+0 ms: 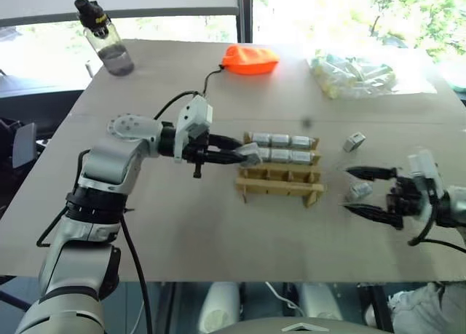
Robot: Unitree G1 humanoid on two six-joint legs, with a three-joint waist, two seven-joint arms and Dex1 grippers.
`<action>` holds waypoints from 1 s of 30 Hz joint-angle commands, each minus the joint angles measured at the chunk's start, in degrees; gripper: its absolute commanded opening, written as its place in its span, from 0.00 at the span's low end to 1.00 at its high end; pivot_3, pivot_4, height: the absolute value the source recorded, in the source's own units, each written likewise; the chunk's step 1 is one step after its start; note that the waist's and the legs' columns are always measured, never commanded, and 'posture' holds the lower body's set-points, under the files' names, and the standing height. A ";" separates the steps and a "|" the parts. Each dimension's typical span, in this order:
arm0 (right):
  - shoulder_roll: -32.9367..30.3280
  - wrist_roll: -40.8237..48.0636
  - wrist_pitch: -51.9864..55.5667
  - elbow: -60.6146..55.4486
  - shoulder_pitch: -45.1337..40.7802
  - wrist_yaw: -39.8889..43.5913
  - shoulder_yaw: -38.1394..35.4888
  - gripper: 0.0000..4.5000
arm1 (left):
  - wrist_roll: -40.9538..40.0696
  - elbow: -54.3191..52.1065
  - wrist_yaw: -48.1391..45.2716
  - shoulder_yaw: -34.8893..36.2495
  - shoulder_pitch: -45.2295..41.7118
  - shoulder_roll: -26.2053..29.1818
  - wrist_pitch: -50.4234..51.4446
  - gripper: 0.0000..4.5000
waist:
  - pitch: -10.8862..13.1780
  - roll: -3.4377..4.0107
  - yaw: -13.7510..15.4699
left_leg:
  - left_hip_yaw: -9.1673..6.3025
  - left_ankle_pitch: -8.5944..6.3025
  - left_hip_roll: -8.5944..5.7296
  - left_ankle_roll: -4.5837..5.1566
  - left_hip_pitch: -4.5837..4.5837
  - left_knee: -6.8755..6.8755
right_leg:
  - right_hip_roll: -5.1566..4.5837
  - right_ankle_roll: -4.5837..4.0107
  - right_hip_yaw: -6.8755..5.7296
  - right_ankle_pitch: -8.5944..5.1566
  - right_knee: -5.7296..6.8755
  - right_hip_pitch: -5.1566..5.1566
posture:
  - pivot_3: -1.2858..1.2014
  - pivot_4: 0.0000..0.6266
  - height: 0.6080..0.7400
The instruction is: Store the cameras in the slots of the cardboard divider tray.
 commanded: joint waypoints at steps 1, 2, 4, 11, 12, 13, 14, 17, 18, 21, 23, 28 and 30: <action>0.12 -0.05 -2.82 6.82 2.58 5.90 -7.43 1.00 | 0.75 -0.32 -0.05 0.15 0.19 -0.72 -2.50 0.17 | 0.00 -0.01 -0.06 | 0.00 -0.01 -0.01 0.01 0.01 0.00 | 0.00 0.01 0.01 0.00 -0.01 0.01 | 0.52 0.24 0.89; -0.11 -0.86 -3.30 8.59 3.12 7.50 -8.00 1.00 | 1.05 -0.10 -0.09 0.01 0.27 -0.90 -2.89 0.17 | 0.00 -0.01 -0.15 | 0.00 -0.01 -0.01 0.01 0.01 0.00 | 0.01 0.01 0.00 0.01 -0.01 0.01 | 0.52 0.24 0.89; 0.13 -1.91 -4.95 11.37 3.45 10.26 -9.14 1.00 | 1.40 0.19 -0.12 -0.19 0.33 -1.19 -3.39 0.17 | 0.00 -0.01 -0.32 | 0.00 -0.01 -0.01 0.01 0.03 -0.01 | 0.04 0.01 0.00 0.00 0.00 0.01 | 0.52 0.24 0.89; 0.18 -3.72 -17.91 23.41 0.41 20.44 -9.22 1.00 | 2.51 1.52 -0.47 -0.82 -0.12 -2.33 -4.70 0.17 | 0.00 0.00 -0.41 | 0.05 0.00 0.04 -0.01 0.14 -0.01 | 0.22 0.00 0.10 0.01 0.03 0.01 | 0.52 0.24 0.89; -0.89 -3.69 -19.11 24.86 -0.11 20.44 -8.08 1.00 | 2.83 1.56 -0.53 -0.88 -0.17 -2.32 -4.97 0.17 | 0.00 0.00 -0.40 | 0.06 0.00 0.04 -0.01 0.14 0.00 | 0.22 0.00 0.11 0.01 0.03 0.02 | 0.52 0.24 0.89; -1.64 -3.64 -19.60 26.53 -1.10 20.44 -7.25 1.00 | 2.99 1.52 -0.54 -0.88 -0.18 -2.37 -5.06 0.17 | 0.00 0.00 -0.42 | 0.08 0.01 0.04 -0.01 0.14 0.00 | 0.22 0.00 0.12 0.01 0.03 0.02 | 0.52 0.24 0.89; -2.17 -3.47 -20.06 28.14 -2.32 20.44 -6.63 1.00 | 2.98 1.05 -0.50 -0.84 0.01 -2.38 -4.88 0.17 | 0.00 0.00 -0.44 | 0.10 0.00 0.05 -0.01 0.14 0.00 | 0.21 0.00 0.14 0.01 0.03 0.02 | 0.52 0.24 0.89; -4.16 -2.68 -22.83 31.36 -4.43 20.44 -3.70 1.00 | 3.38 0.30 -0.55 -1.13 0.61 -2.42 -5.25 0.17 | 0.00 0.00 -0.43 | 0.18 0.00 0.06 -0.01 0.17 0.00 | 0.20 0.00 0.20 0.01 0.03 0.01 | 0.52 0.24 0.89; -4.79 -2.09 -22.96 31.92 -4.79 20.44 -2.76 1.00 | 3.73 0.44 -0.45 -1.30 0.68 -2.50 -5.66 0.17 | 0.00 0.00 -0.42 | 0.16 0.00 0.06 -0.01 0.16 0.00 | 0.20 0.00 0.18 0.01 0.03 0.01 | 0.52 0.24 0.89; -5.85 0.33 -21.76 32.77 -5.63 20.44 -0.95 1.00 | 4.10 1.17 -0.12 -1.50 0.08 -3.17 -5.68 0.17 | 0.00 0.00 -0.26 | 0.11 0.00 0.07 -0.02 0.14 0.00 | 0.20 -0.01 0.13 0.01 0.02 0.01 | 0.52 0.24 0.89; -6.34 1.12 -22.26 33.17 -6.01 20.44 0.12 1.00 | 4.29 1.60 -0.17 -1.51 -0.48 -3.51 -5.49 0.17 | 0.00 0.00 -0.28 | 0.12 0.01 0.07 -0.02 0.14 0.00 | 0.17 0.00 0.13 0.01 0.02 0.02 | 0.52 0.24 0.89; -6.31 -1.13 -25.45 33.69 -9.34 20.44 4.03 1.00 | 5.52 4.82 -0.53 -1.66 -1.98 -4.37 -7.08 0.17 | 0.00 0.00 -0.45 | 0.21 0.01 0.05 -0.01 0.17 0.05 | 0.13 0.02 0.20 0.02 0.03 0.02 | 0.52 0.24 0.89; -7.29 0.70 -28.42 32.53 -8.34 20.44 6.12 1.00 | 5.74 5.36 -0.57 -1.82 -1.94 -4.65 -7.57 0.17 | 0.00 0.01 -0.40 | 0.19 0.01 0.05 -0.01 0.18 0.04 | 0.14 0.02 0.18 0.02 0.04 0.02 | 0.52 0.24 0.89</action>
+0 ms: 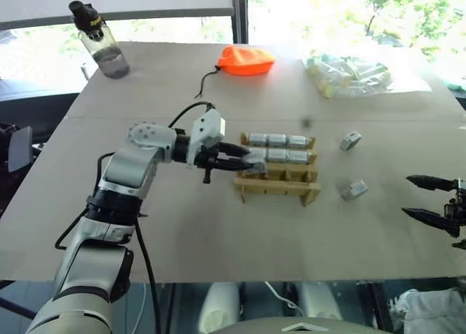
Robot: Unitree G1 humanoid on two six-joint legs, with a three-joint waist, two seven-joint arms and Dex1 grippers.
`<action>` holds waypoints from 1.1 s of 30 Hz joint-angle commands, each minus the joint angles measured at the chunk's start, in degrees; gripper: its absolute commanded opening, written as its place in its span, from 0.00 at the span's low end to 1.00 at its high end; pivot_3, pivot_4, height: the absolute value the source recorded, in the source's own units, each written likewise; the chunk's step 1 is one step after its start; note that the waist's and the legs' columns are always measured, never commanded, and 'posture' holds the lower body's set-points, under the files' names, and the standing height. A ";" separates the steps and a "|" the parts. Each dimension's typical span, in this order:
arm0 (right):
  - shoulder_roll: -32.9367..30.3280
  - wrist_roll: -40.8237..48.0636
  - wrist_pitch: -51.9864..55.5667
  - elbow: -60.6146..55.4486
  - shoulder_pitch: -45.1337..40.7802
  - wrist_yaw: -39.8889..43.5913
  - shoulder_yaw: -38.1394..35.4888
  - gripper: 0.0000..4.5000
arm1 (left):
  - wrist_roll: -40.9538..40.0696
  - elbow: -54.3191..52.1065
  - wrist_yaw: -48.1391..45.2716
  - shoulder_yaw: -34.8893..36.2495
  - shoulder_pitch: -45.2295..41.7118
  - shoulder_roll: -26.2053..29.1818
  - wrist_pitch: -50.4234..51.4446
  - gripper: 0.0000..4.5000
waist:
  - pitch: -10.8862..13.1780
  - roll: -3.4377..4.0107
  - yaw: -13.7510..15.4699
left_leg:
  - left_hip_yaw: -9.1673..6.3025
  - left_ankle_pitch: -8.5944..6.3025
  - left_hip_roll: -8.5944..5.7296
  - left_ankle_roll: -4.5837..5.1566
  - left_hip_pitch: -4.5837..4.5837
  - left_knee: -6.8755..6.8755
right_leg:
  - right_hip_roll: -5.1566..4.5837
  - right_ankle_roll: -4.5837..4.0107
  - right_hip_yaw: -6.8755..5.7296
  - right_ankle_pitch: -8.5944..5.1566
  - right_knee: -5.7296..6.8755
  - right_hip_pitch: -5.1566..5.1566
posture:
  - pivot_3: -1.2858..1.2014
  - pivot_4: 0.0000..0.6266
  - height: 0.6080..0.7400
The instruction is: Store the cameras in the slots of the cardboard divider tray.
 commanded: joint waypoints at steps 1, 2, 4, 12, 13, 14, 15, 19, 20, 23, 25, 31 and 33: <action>-2.50 3.18 -5.97 -2.14 1.00 3.78 2.58 1.00 | 0.35 0.31 -0.38 0.46 -0.87 -0.15 -1.79 0.17 | 0.00 0.00 0.02 | -0.03 0.00 0.01 0.00 -0.02 0.00 | 0.01 0.00 -0.03 0.00 0.00 0.00 | 0.52 0.24 0.89; -3.26 4.61 -7.93 -3.09 2.06 3.78 3.68 1.00 | 0.46 0.45 -0.43 0.32 -0.75 -0.30 -2.09 0.17 | 0.00 0.01 0.06 | -0.06 0.00 0.02 0.00 -0.03 -0.01 | 0.01 0.00 -0.05 0.00 0.00 0.00 | 0.52 0.24 0.89; -4.63 6.79 -9.90 -4.14 3.28 3.78 5.36 1.00 | 0.62 0.75 -0.49 0.12 -0.68 -0.54 -2.57 0.17 | 0.01 0.01 0.14 | -0.08 0.00 0.05 0.00 -0.05 -0.02 | -0.03 0.00 -0.08 0.00 0.00 0.00 | 0.52 0.24 0.89; -10.68 13.71 -11.08 -10.01 6.22 3.78 10.80 1.00 | 0.84 2.16 -0.48 0.06 -0.85 -1.05 -3.91 0.17 | 0.01 0.00 0.03 | -0.06 0.00 0.01 0.01 0.00 0.05 | -0.16 0.03 -0.08 0.01 0.00 0.07 | 0.52 0.24 0.89; -10.91 14.21 -10.92 -10.33 6.29 3.78 10.89 1.00 | 0.90 2.23 -0.53 0.09 -0.85 -1.11 -4.00 0.17 | 0.01 0.00 0.05 | -0.07 0.00 0.02 0.01 0.02 0.05 | -0.15 0.03 -0.08 0.01 0.00 0.08 | 0.52 0.24 0.89; -10.72 14.83 -10.82 -10.61 6.29 3.78 10.64 1.00 | 1.05 2.54 -0.57 0.11 -0.88 -1.24 -4.35 0.17 | 0.01 0.00 0.06 | -0.09 0.00 0.03 0.00 0.01 0.05 | -0.14 0.03 -0.09 0.01 0.01 0.08 | 0.52 0.24 0.89; -10.73 15.10 -10.66 -10.71 6.40 3.78 10.61 1.00 | 1.20 2.89 -0.61 0.11 -0.91 -1.41 -4.68 0.17 | 0.01 0.00 0.07 | -0.10 0.00 0.03 0.00 0.01 0.05 | -0.13 0.03 -0.10 0.01 0.01 0.08 | 0.52 0.24 0.89; -10.97 15.22 -11.17 -9.91 7.11 3.78 10.85 1.00 | 2.40 4.42 -1.29 -0.40 -1.23 -1.69 -7.26 0.17 | 0.01 0.00 0.10 | -0.09 0.00 0.03 0.01 0.00 0.06 | -0.14 0.03 -0.09 0.01 0.01 0.08 | 0.52 0.24 0.89; -11.10 14.92 -11.60 -9.47 7.10 3.78 11.07 1.00 | 2.66 4.89 -1.55 -0.52 -1.36 -1.67 -7.73 0.17 | 0.01 0.00 0.11 | -0.09 0.00 0.02 0.01 -0.01 0.06 | -0.14 0.03 -0.10 0.01 0.01 0.08 | 0.52 0.24 0.89; -11.21 14.59 -12.22 -8.54 7.05 3.78 11.27 1.00 | 3.24 6.40 -2.28 -0.65 -1.96 -1.72 -8.98 0.17 | 0.01 0.00 0.14 | -0.09 0.00 0.02 0.01 -0.01 0.06 | -0.15 0.03 -0.11 0.01 0.00 0.08 | 0.52 0.24 0.89; -11.13 14.65 -12.45 -8.27 7.11 3.78 11.28 1.00 | 3.31 7.22 -2.73 -0.70 -2.59 -1.95 -9.49 0.17 | 0.01 0.00 0.12 | -0.09 0.00 0.01 0.01 -0.01 0.06 | -0.15 0.03 -0.11 0.01 0.00 0.08 | 0.52 0.24 0.89; -10.90 14.79 -13.27 -7.80 8.05 3.78 11.08 1.00 | 4.80 8.57 -4.51 -1.85 -3.88 -2.60 -11.89 0.17 | 0.01 0.00 0.11 | -0.09 0.00 0.01 0.01 -0.01 0.07 | -0.14 0.03 -0.11 0.01 0.01 0.08 | 0.52 0.24 0.89; -10.97 14.87 -13.39 -7.75 8.49 3.78 10.94 1.00 | 5.52 8.57 -5.22 -2.27 -3.90 -2.34 -12.61 0.17 | 0.01 0.00 0.13 | -0.09 0.00 0.01 0.01 -0.01 0.07 | -0.14 0.03 -0.11 0.01 0.01 0.08 | 0.52 0.24 0.89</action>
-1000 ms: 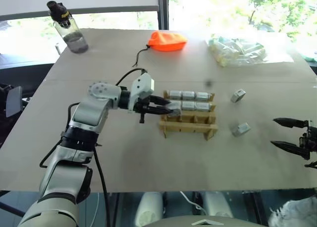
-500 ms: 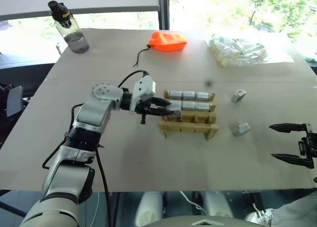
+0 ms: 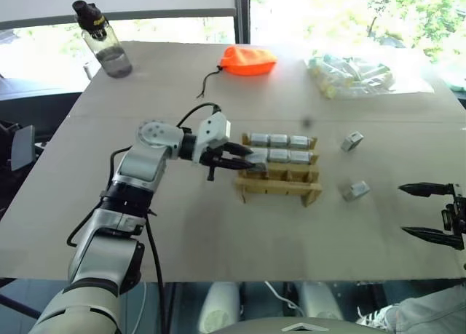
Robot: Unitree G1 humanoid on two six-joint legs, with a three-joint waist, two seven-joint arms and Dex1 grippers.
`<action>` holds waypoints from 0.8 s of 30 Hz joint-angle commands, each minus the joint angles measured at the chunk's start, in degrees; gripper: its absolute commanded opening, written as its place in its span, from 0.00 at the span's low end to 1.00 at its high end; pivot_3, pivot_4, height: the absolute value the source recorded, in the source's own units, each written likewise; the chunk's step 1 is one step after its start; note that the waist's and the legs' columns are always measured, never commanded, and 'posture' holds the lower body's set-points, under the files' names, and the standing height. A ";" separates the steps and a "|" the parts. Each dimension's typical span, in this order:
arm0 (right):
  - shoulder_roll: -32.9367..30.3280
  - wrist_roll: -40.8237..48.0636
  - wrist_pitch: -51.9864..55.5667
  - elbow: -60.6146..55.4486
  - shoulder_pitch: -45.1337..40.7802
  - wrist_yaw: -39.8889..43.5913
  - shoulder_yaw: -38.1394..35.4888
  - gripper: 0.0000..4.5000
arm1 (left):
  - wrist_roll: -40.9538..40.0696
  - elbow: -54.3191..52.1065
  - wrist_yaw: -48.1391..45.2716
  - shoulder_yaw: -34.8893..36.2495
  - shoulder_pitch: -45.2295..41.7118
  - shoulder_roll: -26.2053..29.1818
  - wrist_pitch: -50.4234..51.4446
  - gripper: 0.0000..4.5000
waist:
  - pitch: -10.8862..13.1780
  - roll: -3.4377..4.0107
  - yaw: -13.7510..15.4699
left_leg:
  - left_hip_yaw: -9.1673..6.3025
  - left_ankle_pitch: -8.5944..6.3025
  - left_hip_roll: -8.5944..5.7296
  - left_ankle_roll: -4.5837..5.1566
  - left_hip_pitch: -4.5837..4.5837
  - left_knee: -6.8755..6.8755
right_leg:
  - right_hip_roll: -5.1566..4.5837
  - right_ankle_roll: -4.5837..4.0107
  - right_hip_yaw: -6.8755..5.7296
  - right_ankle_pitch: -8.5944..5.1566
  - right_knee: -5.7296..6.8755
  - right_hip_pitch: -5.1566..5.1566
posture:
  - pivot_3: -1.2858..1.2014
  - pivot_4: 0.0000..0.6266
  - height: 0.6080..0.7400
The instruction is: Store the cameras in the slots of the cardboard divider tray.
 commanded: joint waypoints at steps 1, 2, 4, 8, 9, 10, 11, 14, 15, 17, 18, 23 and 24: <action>-1.07 0.85 -1.49 -0.04 0.82 3.39 -1.25 1.00 | 0.99 -0.62 -1.82 -0.88 -1.45 0.52 -1.95 0.17 | 0.00 0.00 0.01 | 0.00 0.00 0.00 0.00 0.00 0.00 | 0.00 0.00 0.00 0.00 0.00 0.00 | 0.52 0.24 0.89; -1.10 0.86 -1.58 0.05 0.97 3.39 -1.31 1.00 | 1.11 -0.88 -2.27 -1.06 -1.40 0.69 -1.65 0.17 | 0.00 0.00 0.01 | 0.01 0.00 0.00 0.00 0.00 0.00 | 0.00 0.00 0.00 0.00 0.00 0.00 | 0.52 0.24 0.89; -1.17 0.64 -1.96 0.40 1.06 3.39 -1.23 1.00 | 1.64 -1.33 -2.84 -1.56 -1.36 1.16 -0.73 0.17 | 0.00 0.00 0.00 | 0.01 0.00 0.00 0.00 0.00 0.00 | 0.00 0.00 0.01 0.00 0.00 0.00 | 0.52 0.24 0.89; -1.17 0.51 -2.32 0.65 0.96 3.39 -1.11 1.00 | 2.98 -2.06 -2.97 -2.67 -1.30 1.88 1.25 0.17 | 0.00 0.00 -0.05 | 0.01 0.00 0.00 0.00 0.02 0.01 | 0.01 0.00 0.02 0.00 0.01 0.00 | 0.52 0.24 0.89; -1.17 0.52 -2.35 0.68 0.88 3.39 -1.11 1.00 | 2.93 -2.24 -2.65 -2.68 -1.40 1.78 2.57 0.17 | 0.00 0.00 -0.05 | 0.00 0.00 0.00 0.00 0.02 0.01 | 0.02 0.00 0.02 0.00 0.01 0.00 | 0.52 0.24 0.89; -1.15 0.53 -2.38 0.73 0.77 3.39 -1.11 1.00 | 2.80 -2.39 -2.57 -2.68 -1.52 1.68 3.60 0.17 | 0.00 0.00 -0.06 | 0.00 0.00 0.01 0.00 0.01 0.00 | 0.02 0.00 0.02 0.00 0.01 0.00 | 0.52 0.24 0.89; -1.15 0.52 -2.35 0.78 0.66 3.39 -1.11 1.00 | 2.76 -2.47 -2.49 -2.69 -1.64 1.61 4.30 0.17 | 0.00 0.00 -0.07 | 0.00 0.00 0.01 0.00 0.01 0.01 | 0.02 0.00 0.01 0.00 0.01 0.00 | 0.52 0.24 0.89; -1.14 0.45 -2.37 0.98 0.35 3.39 -1.11 1.00 | 2.15 -2.87 -3.15 -2.92 -2.10 1.76 7.90 0.44 | 0.00 0.00 -0.06 | 0.00 0.00 0.02 0.00 0.01 0.01 | 0.02 0.00 0.01 0.00 0.00 0.00 | 0.52 0.24 0.89; -1.13 0.41 -2.41 1.04 0.28 3.39 -1.12 1.00 | 1.67 -3.22 -3.93 -3.08 -2.21 1.93 9.33 0.54 | 0.00 0.00 -0.05 | 0.00 0.00 0.01 0.00 0.01 0.01 | 0.02 0.00 0.01 0.00 0.01 0.00 | 0.52 0.24 0.89; -1.17 0.39 -2.46 1.22 0.18 3.39 -1.16 1.00 | 1.53 -3.45 -3.37 -2.80 -2.49 1.51 10.05 0.75 | 0.00 0.00 -0.04 | 0.00 0.00 0.01 0.00 0.01 0.01 | 0.02 0.00 0.01 0.00 0.01 0.00 | 0.52 0.24 0.89; -1.17 0.36 -2.47 1.31 0.13 3.39 -1.17 1.00 | 1.23 -3.56 -2.97 -2.51 -2.65 1.20 10.84 0.86 | 0.00 0.00 -0.05 | 0.00 0.00 0.01 0.00 0.01 0.01 | 0.02 0.00 0.02 0.00 0.01 0.00 | 0.52 0.24 0.89; -1.42 -1.08 -2.46 2.31 -0.49 3.39 -0.58 1.00 | -1.06 -6.42 -3.12 -0.85 -2.32 1.67 12.25 0.99 | 0.00 0.00 -0.04 | -0.02 0.00 0.02 0.00 0.00 0.02 | 0.01 0.00 0.01 0.00 0.01 0.00 | 0.52 0.24 0.89; -1.64 -1.82 -2.21 2.48 -0.68 3.39 -0.14 1.00 | -1.81 -7.41 -2.75 0.07 -1.99 1.81 11.81 0.99 | 0.00 0.00 -0.04 | -0.03 0.00 0.02 0.00 -0.01 0.02 | 0.01 0.00 0.00 0.00 0.01 0.00 | 0.52 0.24 0.89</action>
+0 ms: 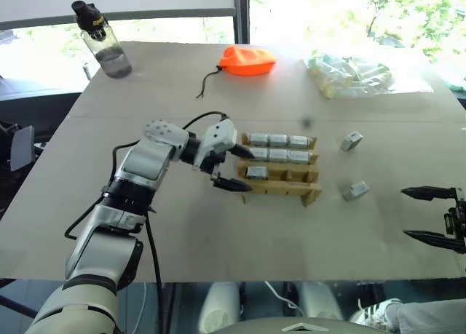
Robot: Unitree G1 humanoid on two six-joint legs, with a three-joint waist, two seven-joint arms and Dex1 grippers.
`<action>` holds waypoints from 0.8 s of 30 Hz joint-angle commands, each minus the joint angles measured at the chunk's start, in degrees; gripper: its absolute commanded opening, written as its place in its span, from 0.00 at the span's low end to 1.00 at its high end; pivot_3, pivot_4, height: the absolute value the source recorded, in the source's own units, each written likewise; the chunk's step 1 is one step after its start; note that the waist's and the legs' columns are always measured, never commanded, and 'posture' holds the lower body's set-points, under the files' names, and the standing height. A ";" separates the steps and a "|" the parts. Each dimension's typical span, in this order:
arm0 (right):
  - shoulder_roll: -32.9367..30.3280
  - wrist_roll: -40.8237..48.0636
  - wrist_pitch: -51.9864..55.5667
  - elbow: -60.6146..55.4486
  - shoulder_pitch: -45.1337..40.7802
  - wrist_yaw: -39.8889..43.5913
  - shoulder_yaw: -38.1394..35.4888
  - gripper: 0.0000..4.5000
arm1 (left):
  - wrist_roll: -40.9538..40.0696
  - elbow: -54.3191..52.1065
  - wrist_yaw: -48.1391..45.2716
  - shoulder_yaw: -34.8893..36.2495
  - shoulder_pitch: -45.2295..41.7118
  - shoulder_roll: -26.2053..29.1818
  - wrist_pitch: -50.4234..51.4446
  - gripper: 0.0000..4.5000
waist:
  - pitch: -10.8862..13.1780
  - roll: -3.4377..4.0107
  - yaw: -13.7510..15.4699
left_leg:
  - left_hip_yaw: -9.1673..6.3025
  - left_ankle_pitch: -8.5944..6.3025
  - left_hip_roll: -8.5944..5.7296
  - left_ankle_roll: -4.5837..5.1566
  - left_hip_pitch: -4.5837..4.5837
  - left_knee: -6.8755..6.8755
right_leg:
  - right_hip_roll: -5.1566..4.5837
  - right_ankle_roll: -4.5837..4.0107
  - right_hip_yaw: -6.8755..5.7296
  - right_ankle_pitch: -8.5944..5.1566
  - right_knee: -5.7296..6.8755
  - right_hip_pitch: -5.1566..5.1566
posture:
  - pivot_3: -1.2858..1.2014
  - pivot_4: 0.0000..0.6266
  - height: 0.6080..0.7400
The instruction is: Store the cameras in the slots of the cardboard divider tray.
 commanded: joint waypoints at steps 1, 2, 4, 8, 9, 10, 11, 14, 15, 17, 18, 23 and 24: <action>-1.77 -1.83 -0.48 0.74 -1.21 3.29 0.32 1.00 | -3.93 -5.70 0.54 4.59 0.05 0.89 -0.27 0.99 | 0.00 0.00 -0.01 | 0.00 0.00 0.00 0.00 0.00 0.00 | 0.00 0.00 0.00 0.00 0.00 0.00 | 0.52 0.24 0.89; -1.83 -2.21 -0.08 0.71 -1.52 3.29 0.60 1.00 | -4.52 -6.70 0.58 5.27 0.59 1.12 -0.88 0.99 | 0.00 0.00 -0.03 | 0.00 0.00 0.01 0.00 -0.01 0.01 | -0.01 0.00 0.00 0.00 0.00 0.00 | 0.52 0.24 0.89; -1.72 -3.53 0.55 0.27 -3.40 3.29 1.88 1.00 | -5.47 -10.09 0.66 6.57 2.64 2.63 -0.70 0.99 | 0.00 0.01 -0.25 | 0.01 0.00 0.02 0.00 0.01 0.01 | -0.02 0.00 0.02 0.00 0.00 0.00 | 0.52 0.24 0.89; -1.14 -7.91 3.16 -0.83 -9.08 3.29 6.10 1.00 | -8.84 -18.44 3.25 10.17 7.15 5.55 3.44 0.99 | -0.01 0.03 -0.47 | 0.09 0.00 0.06 -0.01 0.08 0.00 | 0.00 0.00 0.09 0.00 0.05 -0.01 | 0.52 0.24 0.89; -0.53 -8.34 3.55 -0.83 -10.42 3.29 6.67 1.00 | -9.86 -20.27 4.03 11.04 8.12 6.24 4.99 0.99 | 0.00 0.03 -0.39 | 0.08 0.00 0.07 -0.01 0.08 0.00 | 0.00 -0.01 0.08 0.00 0.06 -0.01 | 0.52 0.24 0.89; 0.08 -8.61 3.92 -0.71 -11.78 3.29 7.19 1.00 | -10.80 -21.94 4.76 11.84 9.06 6.94 6.45 0.99 | 0.00 0.03 -0.21 | 0.06 0.01 0.07 -0.01 0.06 0.03 | 0.00 -0.01 0.07 0.00 0.07 0.00 | 0.52 0.24 0.89; 0.59 -8.92 4.05 -0.46 -13.10 3.29 7.78 1.00 | -11.62 -23.48 5.55 12.63 10.03 7.61 7.73 0.99 | 0.00 0.02 -0.16 | 0.04 0.01 0.07 -0.01 0.06 0.05 | -0.01 -0.01 0.07 0.00 0.09 0.00 | 0.52 0.24 0.89; 1.96 -11.40 3.60 2.16 -18.88 3.29 11.25 1.00 | -13.17 -27.55 8.98 15.52 13.18 9.41 10.39 0.99 | 0.00 0.03 0.07 | -0.01 0.00 0.05 -0.01 0.03 0.07 | -0.04 0.00 0.06 0.00 0.09 0.01 | 0.52 0.24 0.89; 2.23 -12.34 3.30 3.37 -20.75 3.29 12.54 1.00 | -13.67 -28.61 9.99 16.29 13.95 9.85 11.25 0.99 | 0.00 0.02 -0.06 | -0.05 0.00 0.04 -0.01 0.02 0.09 | -0.04 0.00 0.04 0.00 0.07 0.02 | 0.52 0.24 0.89; 2.62 -15.17 1.03 6.91 -25.32 3.29 16.34 1.00 | -14.85 -31.42 11.69 17.90 16.21 11.05 13.17 0.99 | 0.01 0.04 -0.15 | 0.02 0.00 0.03 0.00 0.03 0.09 | -0.06 0.00 0.05 0.00 0.06 0.01 | 0.52 0.24 0.89; 2.72 -15.81 0.22 8.25 -26.83 3.29 17.77 1.00 | -15.20 -32.40 12.30 18.20 16.97 11.52 13.65 0.99 | 0.01 0.04 -0.15 | 0.04 0.00 0.03 0.00 0.02 0.09 | -0.06 0.00 0.06 0.00 0.05 0.00 | 0.52 0.24 0.89; 4.81 -17.21 -1.01 13.27 -34.26 3.29 23.39 1.00 | -16.50 -37.94 14.61 20.67 22.29 14.34 14.33 0.99 | 0.03 0.05 -0.08 | -0.12 0.00 0.04 -0.01 -0.05 0.07 | -0.08 -0.02 0.03 0.00 0.03 0.00 | 0.52 0.24 0.89; 5.07 -17.24 -1.19 13.79 -35.27 3.29 24.49 1.00 | -17.20 -38.61 15.30 21.41 22.78 14.53 14.63 0.99 | 0.03 0.06 -0.10 | -0.09 0.00 0.04 -0.01 -0.05 0.07 | -0.08 -0.02 0.03 0.00 0.03 0.00 | 0.52 0.24 0.89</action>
